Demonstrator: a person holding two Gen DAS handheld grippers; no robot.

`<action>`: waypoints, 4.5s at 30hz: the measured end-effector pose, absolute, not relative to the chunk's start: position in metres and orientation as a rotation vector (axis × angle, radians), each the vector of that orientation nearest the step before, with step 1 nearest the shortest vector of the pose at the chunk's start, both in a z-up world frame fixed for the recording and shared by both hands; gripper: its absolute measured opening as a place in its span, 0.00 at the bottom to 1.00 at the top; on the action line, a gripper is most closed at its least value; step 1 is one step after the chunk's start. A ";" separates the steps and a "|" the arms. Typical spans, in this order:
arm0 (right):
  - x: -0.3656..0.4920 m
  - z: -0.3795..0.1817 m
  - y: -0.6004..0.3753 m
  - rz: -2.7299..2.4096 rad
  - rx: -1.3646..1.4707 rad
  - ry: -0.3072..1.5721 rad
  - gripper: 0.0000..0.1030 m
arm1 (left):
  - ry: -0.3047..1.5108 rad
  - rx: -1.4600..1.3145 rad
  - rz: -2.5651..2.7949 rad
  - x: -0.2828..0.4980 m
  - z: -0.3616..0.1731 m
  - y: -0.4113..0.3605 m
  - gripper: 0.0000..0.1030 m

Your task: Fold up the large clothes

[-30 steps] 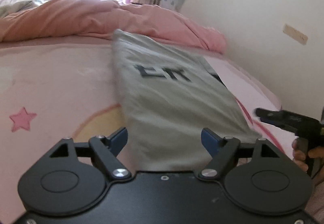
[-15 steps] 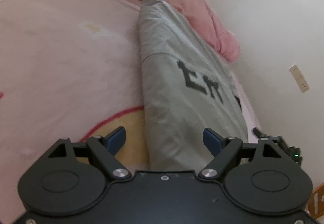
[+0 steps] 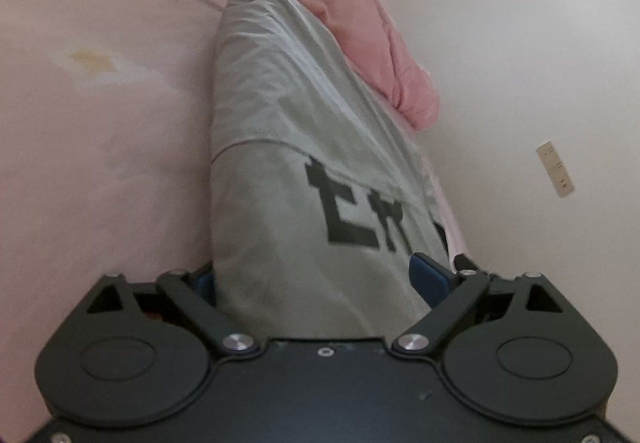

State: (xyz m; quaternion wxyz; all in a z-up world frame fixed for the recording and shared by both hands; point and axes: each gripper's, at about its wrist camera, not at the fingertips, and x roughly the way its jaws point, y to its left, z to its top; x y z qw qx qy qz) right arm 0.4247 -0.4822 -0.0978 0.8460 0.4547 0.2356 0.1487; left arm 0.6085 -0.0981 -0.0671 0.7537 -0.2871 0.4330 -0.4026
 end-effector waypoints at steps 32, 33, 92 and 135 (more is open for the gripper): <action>0.400 -0.002 -0.318 0.285 0.730 0.453 0.24 | 0.771 -0.392 -0.652 0.528 0.033 0.009 0.29; 0.402 -0.004 -0.313 0.288 0.728 0.458 0.24 | 0.771 -0.388 -0.646 0.525 0.032 0.017 0.29; 0.312 -0.015 -0.211 0.060 0.177 0.557 0.21 | 0.604 -0.100 -0.510 0.419 -0.020 0.028 0.77; 0.302 -0.002 -0.189 -0.076 0.149 0.467 0.26 | 0.551 -0.122 -0.381 0.381 -0.015 0.030 0.74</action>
